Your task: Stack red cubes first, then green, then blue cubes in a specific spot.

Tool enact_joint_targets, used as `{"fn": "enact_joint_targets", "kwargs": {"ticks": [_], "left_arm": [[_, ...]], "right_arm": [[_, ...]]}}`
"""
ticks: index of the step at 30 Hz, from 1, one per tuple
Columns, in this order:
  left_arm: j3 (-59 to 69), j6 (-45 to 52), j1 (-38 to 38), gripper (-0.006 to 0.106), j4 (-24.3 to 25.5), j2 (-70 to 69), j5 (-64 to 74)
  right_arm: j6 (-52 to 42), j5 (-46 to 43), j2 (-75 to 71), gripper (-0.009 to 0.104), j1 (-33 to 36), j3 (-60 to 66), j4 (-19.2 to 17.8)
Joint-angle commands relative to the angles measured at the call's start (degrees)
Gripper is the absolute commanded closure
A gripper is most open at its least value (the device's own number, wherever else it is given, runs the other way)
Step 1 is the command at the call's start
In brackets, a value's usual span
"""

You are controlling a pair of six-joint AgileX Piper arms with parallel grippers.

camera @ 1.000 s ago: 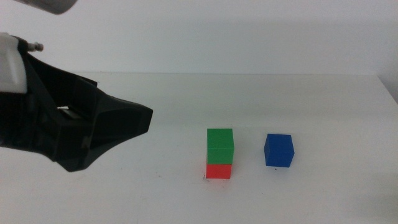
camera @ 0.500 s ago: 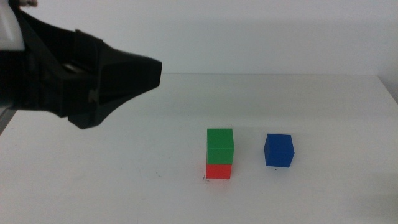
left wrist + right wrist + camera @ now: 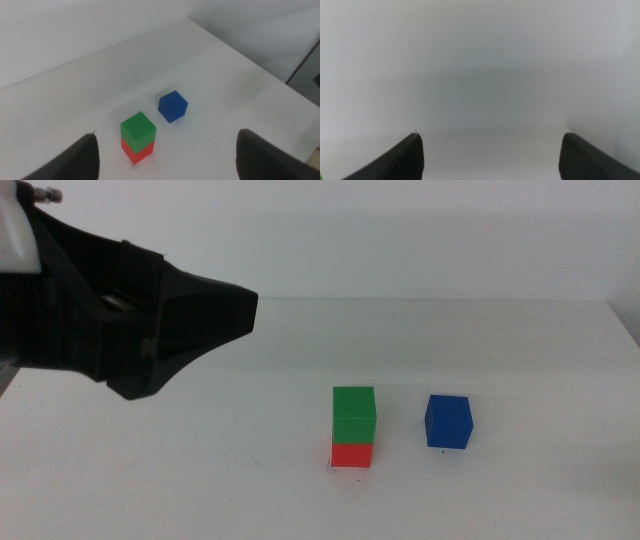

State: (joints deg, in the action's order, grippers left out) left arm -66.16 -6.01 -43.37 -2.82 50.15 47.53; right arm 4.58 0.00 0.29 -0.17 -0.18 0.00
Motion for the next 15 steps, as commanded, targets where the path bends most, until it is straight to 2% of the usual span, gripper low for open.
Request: {"fn": "enact_joint_targets", "kwargs": {"ticks": [1, 3, 4, 5, 6, 8, 11, 15], "left_arm": [[0.26, -0.2, -0.17, 0.007, 0.25, -0.22, 0.1], [0.26, -0.2, -0.17, 0.007, 0.25, -0.22, 0.21], [0.26, -0.2, -0.17, 0.007, 0.25, -0.22, 0.21], [0.26, -0.2, -0.17, 0.007, 0.25, -0.22, 0.76], [0.26, -0.2, -0.17, 0.007, 0.25, -0.22, 1.32], [0.26, -0.2, -0.06, 0.007, 0.25, -0.22, 1.85], [0.26, -0.2, -0.06, 0.007, 0.9, -0.22, 1.03], [0.26, -0.2, -0.06, 0.007, 0.89, -0.35, 0.64]], "right_arm": [[-0.31, -5.16, -0.29, 0.002, -0.44, 0.18, -0.57], [-0.7, -7.13, -0.29, 0.002, -0.44, 0.18, -1.22], [1.82, -6.04, -0.29, 0.002, -0.44, 0.18, 0.42], [3.34, -1.97, -0.29, 0.002, -0.44, -0.35, 3.28], [3.29, 2.35, -0.14, 0.002, -0.44, -2.29, 4.49], [2.07, 9.01, 4.93, 0.002, -0.33, -6.69, 4.05], [1.93, 14.0, 17.91, 0.002, -0.33, -15.68, 6.16], [1.81, 34.5, 34.51, 0.002, -0.33, -30.35, 11.39]]}}
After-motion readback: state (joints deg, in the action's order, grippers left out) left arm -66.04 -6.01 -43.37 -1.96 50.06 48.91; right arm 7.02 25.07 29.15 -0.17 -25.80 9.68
